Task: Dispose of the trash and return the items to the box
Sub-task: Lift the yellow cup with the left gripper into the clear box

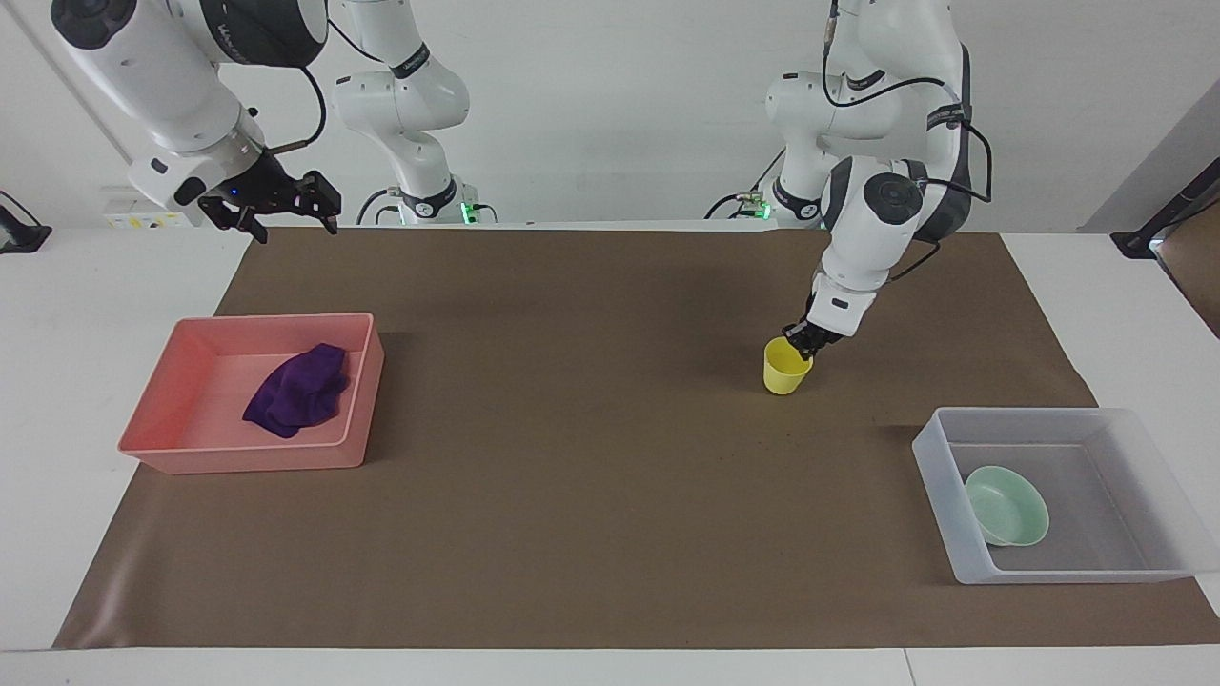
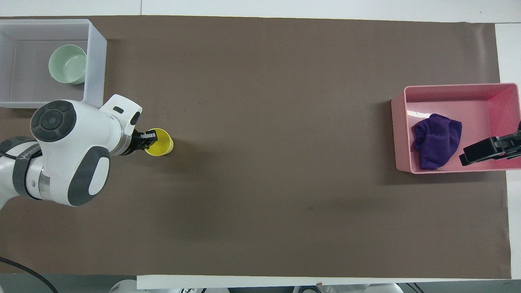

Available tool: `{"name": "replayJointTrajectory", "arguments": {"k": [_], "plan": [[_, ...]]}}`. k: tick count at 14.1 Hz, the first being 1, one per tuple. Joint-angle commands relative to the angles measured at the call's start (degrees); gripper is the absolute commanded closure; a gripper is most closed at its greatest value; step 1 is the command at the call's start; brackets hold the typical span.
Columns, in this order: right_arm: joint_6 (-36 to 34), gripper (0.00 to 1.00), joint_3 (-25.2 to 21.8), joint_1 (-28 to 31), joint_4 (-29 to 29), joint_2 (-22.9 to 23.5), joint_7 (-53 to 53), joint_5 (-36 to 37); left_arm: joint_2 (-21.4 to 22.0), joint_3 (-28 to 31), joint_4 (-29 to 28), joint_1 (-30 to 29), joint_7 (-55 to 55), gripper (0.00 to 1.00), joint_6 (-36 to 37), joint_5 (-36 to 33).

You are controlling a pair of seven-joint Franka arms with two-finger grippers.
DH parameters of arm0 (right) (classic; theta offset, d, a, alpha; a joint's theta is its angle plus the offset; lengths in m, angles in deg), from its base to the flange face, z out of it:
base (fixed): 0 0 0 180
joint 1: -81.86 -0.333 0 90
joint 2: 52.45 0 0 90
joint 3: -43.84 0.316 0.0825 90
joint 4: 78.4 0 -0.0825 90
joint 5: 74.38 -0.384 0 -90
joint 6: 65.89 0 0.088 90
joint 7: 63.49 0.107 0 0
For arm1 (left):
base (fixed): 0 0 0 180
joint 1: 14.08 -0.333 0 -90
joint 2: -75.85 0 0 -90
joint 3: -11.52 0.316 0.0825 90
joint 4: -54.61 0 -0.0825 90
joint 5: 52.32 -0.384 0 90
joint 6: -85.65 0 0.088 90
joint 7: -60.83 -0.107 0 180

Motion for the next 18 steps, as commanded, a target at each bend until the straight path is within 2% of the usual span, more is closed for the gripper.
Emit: {"name": "replayJointTrajectory", "arguments": {"k": [1,3,4,7,9,11,16,17,18], "plan": [[-3.6,0.0,0.2,0.5,7.1,3.2,-1.3,0.1,-0.3,0.6,12.3,-4.2,0.4,1.0,8.7,1.2],[-2.4,0.0,0.3,0.5,6.5,3.2,-1.2,-0.5,-4.6,0.6,22.7,-13.7,0.1,1.0,12.8,6.6],[-1.3,0.0,0.3,0.2,5.7,3.0,-1.2,-0.5,-6.7,0.6,25.6,-17.2,-0.2,1.0,11.6,8.4],[-1.4,0.0,0.3,-1.1,4.9,2.5,-1.4,-0.6,-10.6,0.6,26.5,-24.3,-2.0,1.0,3.9,8.4],[-0.8,0.0,0.2,-1.3,4.3,2.1,-1.6,-0.6,-15.5,0.7,28.4,-26.0,-2.1,1.0,-2.5,8.3],[-0.6,0.0,0.2,-1.3,4.3,2.2,-1.6,-0.5,-19.9,0.7,31.6,-25.7,-1.8,1.0,-5.1,8.2],[0.6,0.0,0.2,-1.2,4.2,2.1,-1.8,-0.6,-26.1,0.8,31.6,-25.4,-2.1,1.0,-10.8,4.6],[1.1,0.0,0.2,-1.2,4.2,2.1,-1.8,-0.6,-26.3,0.7,31.6,-25.5,-2.2,0.99,-10.7,4.5],[1.3,0.0,0.2,-1.1,4.5,2.2,-1.2,-0.6,-26.3,0.7,31.6,-25.4,-2.2,0.79,-9.9,4.5]]}}
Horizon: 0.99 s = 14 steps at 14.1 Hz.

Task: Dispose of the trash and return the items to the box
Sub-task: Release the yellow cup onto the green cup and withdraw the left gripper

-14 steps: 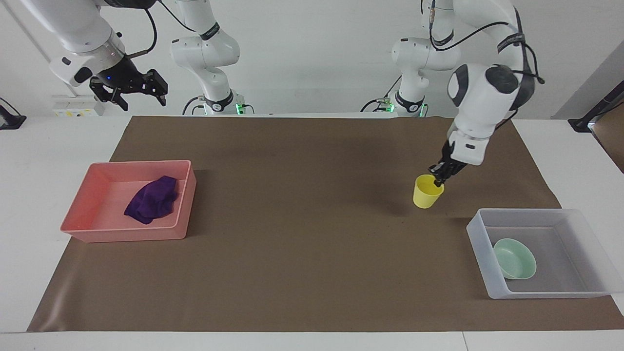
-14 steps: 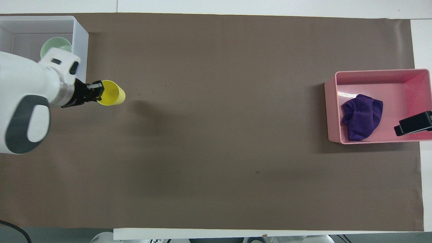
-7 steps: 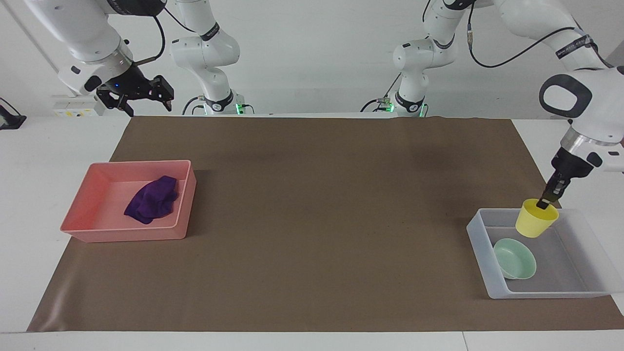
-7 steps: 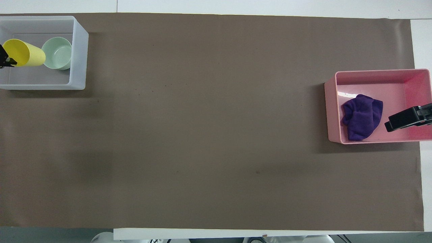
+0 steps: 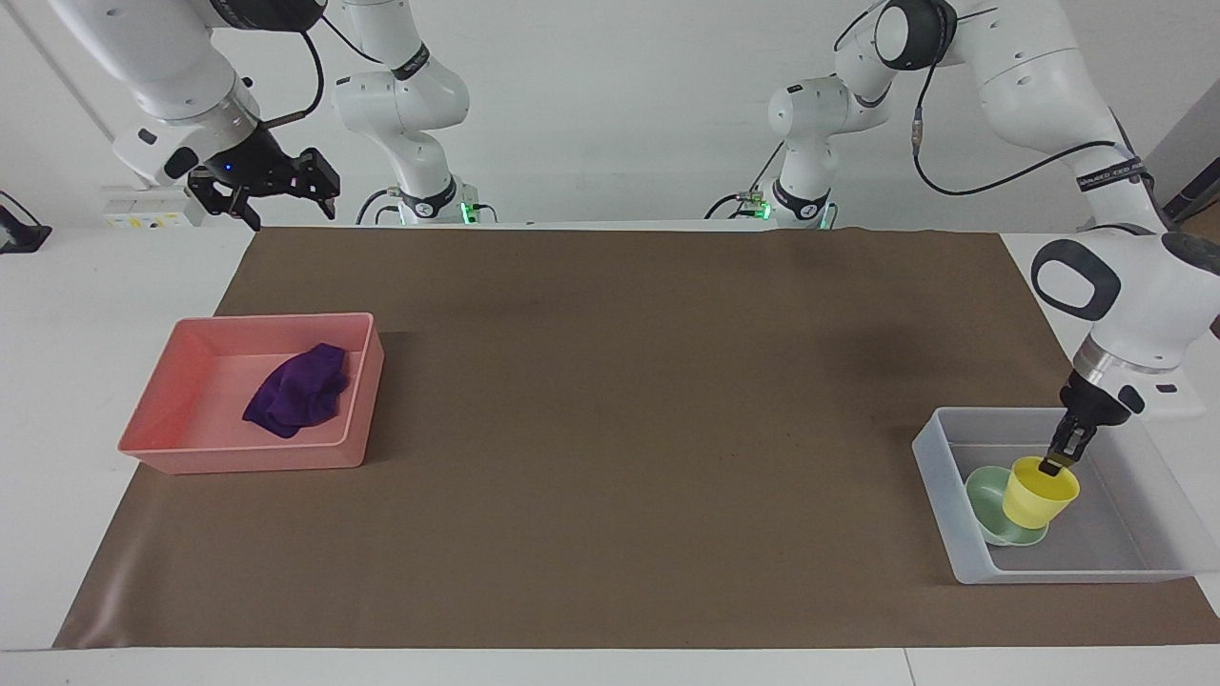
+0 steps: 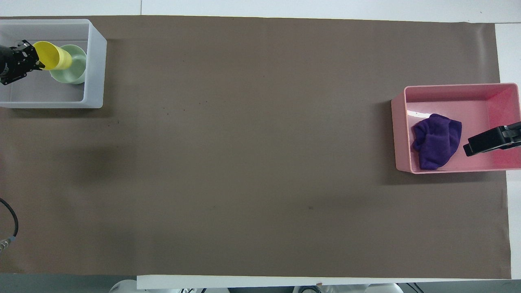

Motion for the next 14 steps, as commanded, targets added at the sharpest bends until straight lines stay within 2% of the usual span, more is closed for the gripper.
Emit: {"name": "replayJointTrajectory", "arguments": {"k": [1,3,5,6,7,9,11,12,14], "plan": [[1.1,0.0,0.0,0.5,0.0,-0.2,-0.5,-0.5,-1.1,0.2,2.1,0.5,0.1,0.54,1.2,-1.1],[1.1,0.0,0.0,0.5,0.0,-0.2,-0.5,-0.5,-0.8,0.0,6.4,1.0,0.1,0.26,7.8,-1.0],[0.6,0.0,0.0,0.6,0.0,-0.3,-0.5,-0.5,0.5,-0.1,10.5,1.2,-0.6,0.08,17.4,-1.3],[0.6,0.0,0.0,0.6,-0.1,-0.4,-0.5,-0.5,2.6,-0.4,10.5,1.6,-2.0,0.0,18.8,-1.2],[0.6,0.0,0.0,0.6,-0.1,-0.4,-0.5,-0.5,5.7,-0.4,9.6,3.9,-2.5,0.0,21.2,-1.1],[0.8,0.0,-0.1,0.6,-0.1,-0.4,-0.5,-0.4,13.1,-0.5,5.3,6.5,-2.9,0.0,31.6,-1.1],[1.0,0.0,0.0,0.7,-0.1,-0.4,-0.5,-0.4,22.2,-0.4,0.2,9.2,-6.5,0.0,37.8,-1.1],[1.1,0.0,0.0,0.6,-0.1,-0.4,-0.5,-0.4,25.3,-0.4,-1.1,10.1,-8.6,0.0,41.2,-1.2],[1.1,0.0,0.0,0.6,-0.1,-0.4,-0.5,-0.4,29.0,-0.4,-0.5,10.1,-12.6,0.0,52.9,-1.2]]}}
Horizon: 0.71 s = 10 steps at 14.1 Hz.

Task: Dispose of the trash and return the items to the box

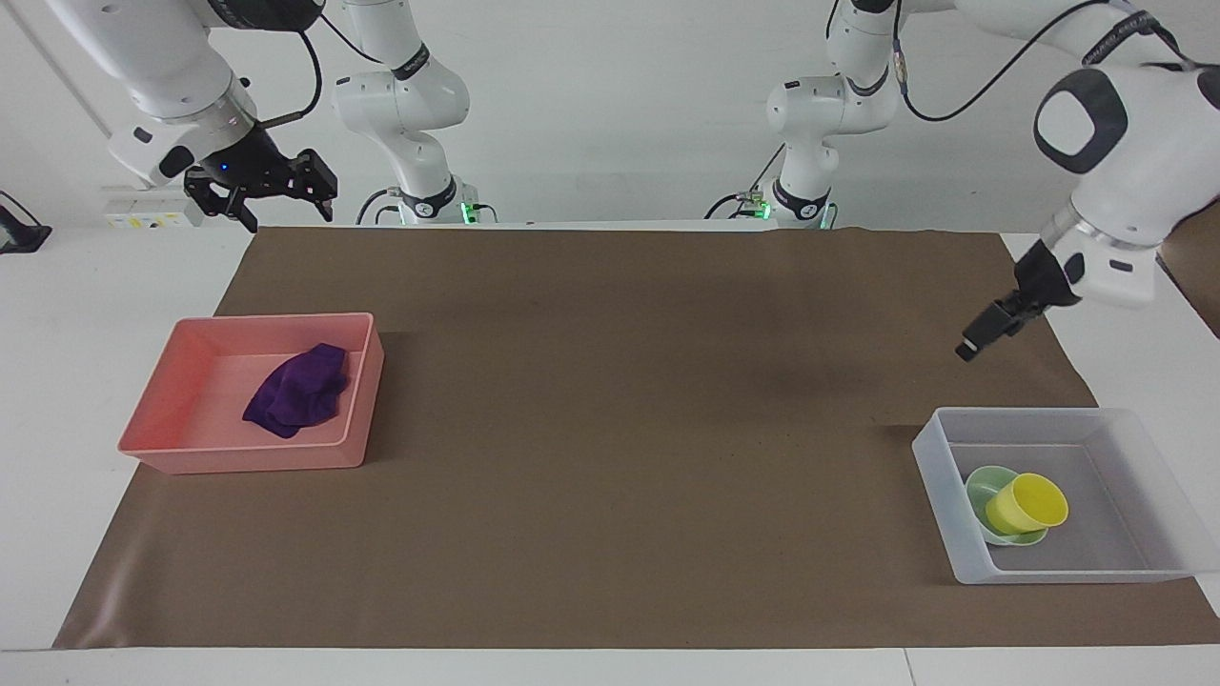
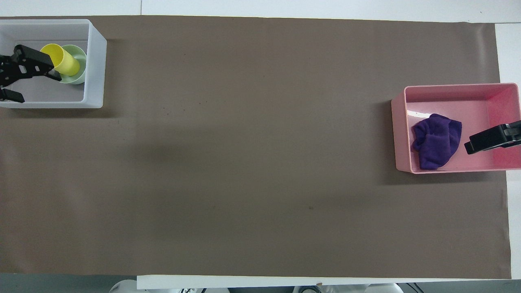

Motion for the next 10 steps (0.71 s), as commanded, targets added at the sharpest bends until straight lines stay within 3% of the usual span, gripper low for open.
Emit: {"name": "replayJointTrajectory", "arguments": {"k": [1,3,5,6,10], "plan": [[0.8,0.0,0.0,0.6,-0.2,-0.3,-0.6,-0.4,7.8,0.6,-4.8,0.1,-7.2,0.0,11.7,-0.8],[0.8,0.0,0.1,0.5,-0.2,-0.3,-0.5,-0.4,11.1,0.5,-7.8,0.3,-10.1,0.0,10.5,-4.4],[0.8,0.0,0.1,0.6,-0.2,-0.3,-0.5,-0.4,10.2,0.6,-7.8,-0.3,-21.1,0.0,-0.3,-6.5],[0.8,0.0,0.0,0.6,-0.2,-0.3,-0.6,-0.4,9.4,0.8,-6.9,-0.7,-23.0,0.0,-2.2,-6.6],[0.9,0.0,0.1,0.8,-0.2,-0.3,-0.6,-0.4,6.1,0.6,-2.8,0.0,-25.7,0.0,-0.3,-8.2]]}}
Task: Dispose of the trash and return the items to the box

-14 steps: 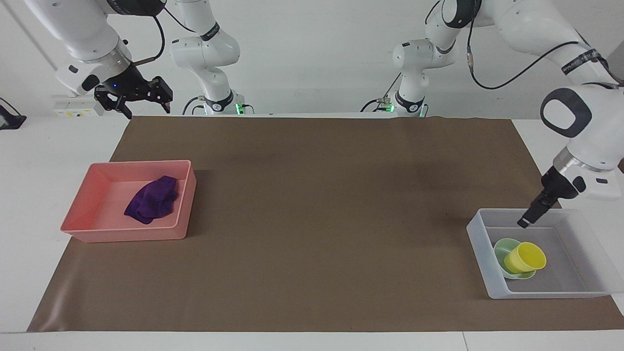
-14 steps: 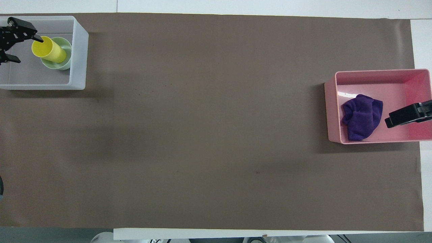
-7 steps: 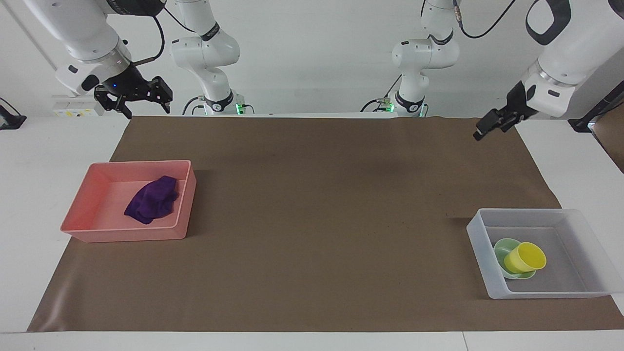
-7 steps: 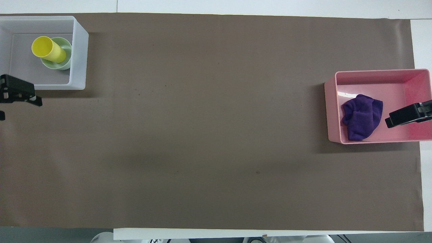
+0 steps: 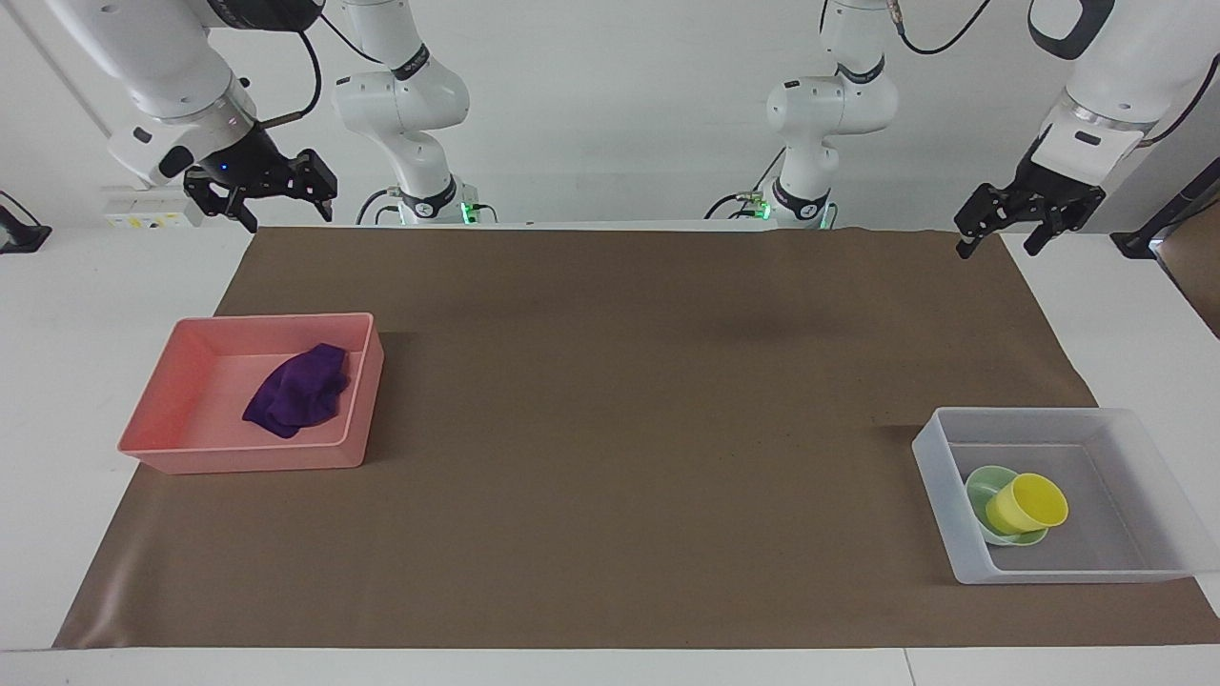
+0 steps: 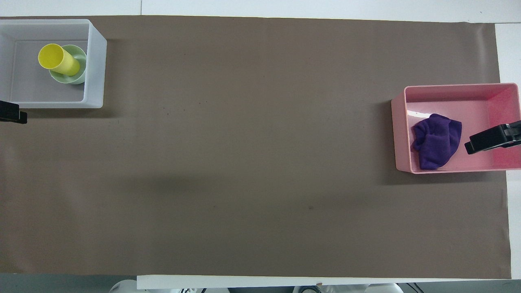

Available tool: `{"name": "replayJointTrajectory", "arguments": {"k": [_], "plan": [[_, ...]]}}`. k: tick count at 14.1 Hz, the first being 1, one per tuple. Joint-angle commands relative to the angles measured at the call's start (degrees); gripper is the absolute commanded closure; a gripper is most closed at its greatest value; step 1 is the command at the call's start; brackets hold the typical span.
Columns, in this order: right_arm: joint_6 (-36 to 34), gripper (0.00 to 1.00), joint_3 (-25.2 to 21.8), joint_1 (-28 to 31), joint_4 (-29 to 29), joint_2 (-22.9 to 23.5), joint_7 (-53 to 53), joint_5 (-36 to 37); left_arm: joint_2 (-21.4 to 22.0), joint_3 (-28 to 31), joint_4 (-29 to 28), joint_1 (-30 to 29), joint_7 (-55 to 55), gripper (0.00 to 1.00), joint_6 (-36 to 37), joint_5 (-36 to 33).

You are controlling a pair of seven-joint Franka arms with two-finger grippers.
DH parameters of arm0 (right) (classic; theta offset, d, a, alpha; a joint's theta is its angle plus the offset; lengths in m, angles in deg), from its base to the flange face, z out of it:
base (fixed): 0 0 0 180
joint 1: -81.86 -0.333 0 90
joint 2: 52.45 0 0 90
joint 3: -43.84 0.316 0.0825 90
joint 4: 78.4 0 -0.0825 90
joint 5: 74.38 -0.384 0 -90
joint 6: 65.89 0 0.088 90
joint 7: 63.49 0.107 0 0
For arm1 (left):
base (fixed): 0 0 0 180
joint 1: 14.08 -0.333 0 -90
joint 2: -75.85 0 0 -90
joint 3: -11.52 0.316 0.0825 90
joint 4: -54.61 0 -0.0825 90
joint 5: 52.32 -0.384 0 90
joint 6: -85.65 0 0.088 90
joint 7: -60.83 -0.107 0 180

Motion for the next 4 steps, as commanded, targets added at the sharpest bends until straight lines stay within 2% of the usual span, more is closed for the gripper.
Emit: {"name": "replayJointTrajectory", "arguments": {"k": [1,4], "plan": [[1.0,0.0,0.1,0.7,-0.2,-0.3,-0.5,-0.4,-1.2,0.0,2.1,0.3,-5.8,0.0,3.1,-1.6],[2.1,0.0,0.1,0.7,-0.3,-0.3,-0.6,-0.4,-1.3,-0.2,2.2,0.4,-8.8,0.0,3.7,-1.4]]}}
